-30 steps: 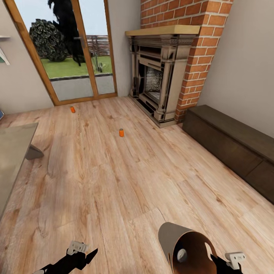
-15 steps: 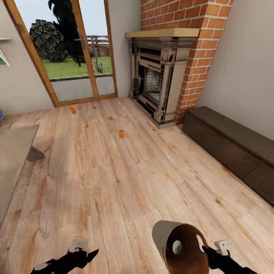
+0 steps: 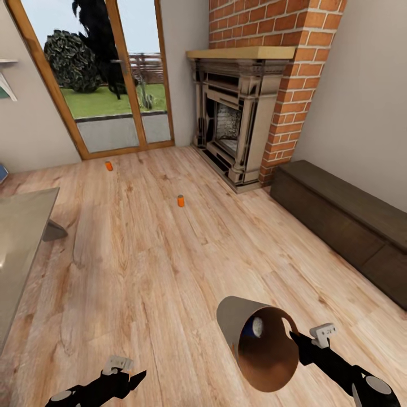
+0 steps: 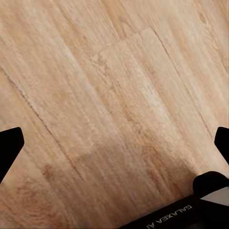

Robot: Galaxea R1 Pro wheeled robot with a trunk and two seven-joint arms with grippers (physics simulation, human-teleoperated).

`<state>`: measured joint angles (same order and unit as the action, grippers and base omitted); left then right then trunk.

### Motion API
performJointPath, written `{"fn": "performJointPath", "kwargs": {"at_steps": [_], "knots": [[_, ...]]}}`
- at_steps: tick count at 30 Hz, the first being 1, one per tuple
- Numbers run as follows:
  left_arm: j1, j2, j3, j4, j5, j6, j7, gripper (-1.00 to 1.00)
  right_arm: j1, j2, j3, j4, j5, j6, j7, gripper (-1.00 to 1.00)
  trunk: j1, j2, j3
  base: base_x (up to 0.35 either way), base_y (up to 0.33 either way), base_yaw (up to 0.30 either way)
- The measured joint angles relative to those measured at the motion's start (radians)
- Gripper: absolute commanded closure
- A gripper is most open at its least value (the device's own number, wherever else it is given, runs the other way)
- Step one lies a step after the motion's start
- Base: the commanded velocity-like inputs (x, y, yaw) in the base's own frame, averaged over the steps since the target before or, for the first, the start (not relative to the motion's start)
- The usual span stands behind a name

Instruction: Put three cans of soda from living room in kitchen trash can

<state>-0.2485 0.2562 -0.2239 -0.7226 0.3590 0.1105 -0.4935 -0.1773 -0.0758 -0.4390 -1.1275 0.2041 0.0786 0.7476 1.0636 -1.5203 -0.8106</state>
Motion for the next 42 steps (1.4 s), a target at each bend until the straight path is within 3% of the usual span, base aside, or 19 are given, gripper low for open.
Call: {"fn": "performJointPath", "kwargs": {"at_steps": [18, 26, 27, 29, 31, 34, 35, 36, 38, 40, 42], "knots": [[0.0, 0.0, 0.001, -0.038, 0.0, 0.016, 0.0, -1.0, 0.0, -0.001, -0.001, -0.019, -0.005, 0.002, 0.0, 1.0, -0.069, 0.126, 0.056, 0.0, 0.0, 0.0], [-0.009, 0.0, 0.005, -0.091, 0.007, 0.122, 0.005, -1.0, -0.005, 0.0, 0.0, -0.037, -0.004, 0.068, 0.0, 1.0, -0.088, 0.161, 0.072, 0.012, 0.001, 0.0], [-0.056, 0.006, 0.005, -0.132, 0.001, 0.22, 0.02, -1.0, -0.01, 0.0, 0.002, -0.067, 0.01, 0.116, 0.001, 1.0, -0.088, 0.161, 0.072, 0.137, 0.009, 0.0], [-0.116, 0.007, 0.005, -0.14, 0.001, 0.269, 0.033, -1.0, -0.014, 0.0, 0.004, -0.084, -0.011, 0.146, 0.001, 1.0, -0.088, 0.161, 0.072, 0.203, 0.01, 0.0], [-0.19, 0.008, 0.004, -0.148, -0.001, 0.328, 0.051, -1.0, -0.033, -0.003, 0.02, -0.11, 0.007, 0.203, -0.003, 1.0, -0.088, 0.161, 0.072, 0.273, 0.004, 0.0], [-0.22, 0.009, 0.002, -0.151, -0.003, 0.35, 0.057, -1.0, -0.065, -0.008, 0.03, -0.13, -0.006, 0.227, -0.004, 1.0, -0.088, 0.161, 0.072, 0.3, 0.002, 0.0], [-0.234, 0.008, 0.002, -0.148, -0.003, 0.357, 0.059, -1.0, -0.094, -0.013, 0.038, -0.137, 0.016, 0.249, -0.004, 1.0, -0.088, 0.161, 0.072, 0.317, 0.001, 0.0], [-0.237, 0.008, 0.003, -0.144, -0.004, 0.357, 0.059, -1.0, -0.107, -0.015, 0.039, -0.15, 0.011, 0.253, -0.008, 1.0, -0.088, 0.161, 0.072, 0.319, 0.001, 0.0], [-0.241, 0.008, 0.003, -0.129, -0.004, 0.354, 0.059, -1.0, -0.121, -0.018, 0.043, -0.16, -0.014, 0.291, 0.002, 1.0, -0.088, 0.161, 0.072, 0.323, 0.001, 0.0], [-0.244, 0.007, 0.002, -0.111, -0.003, 0.346, 0.058, -1.0, -0.13, -0.017, 0.046, -0.161, 0.006, 0.308, -0.001, 1.0, -0.088, 0.161, 0.072, 0.326, 0.0, 0.0], [-0.246, 0.006, 0.0, -0.089, -0.003, 0.319, 0.055, -1.0, -0.139, -0.013, 0.052, -0.163, -0.001, 0.336, 0.0, 1.0, -0.088, 0.161, 0.072, 0.328, 0.0, 0.0]]}}
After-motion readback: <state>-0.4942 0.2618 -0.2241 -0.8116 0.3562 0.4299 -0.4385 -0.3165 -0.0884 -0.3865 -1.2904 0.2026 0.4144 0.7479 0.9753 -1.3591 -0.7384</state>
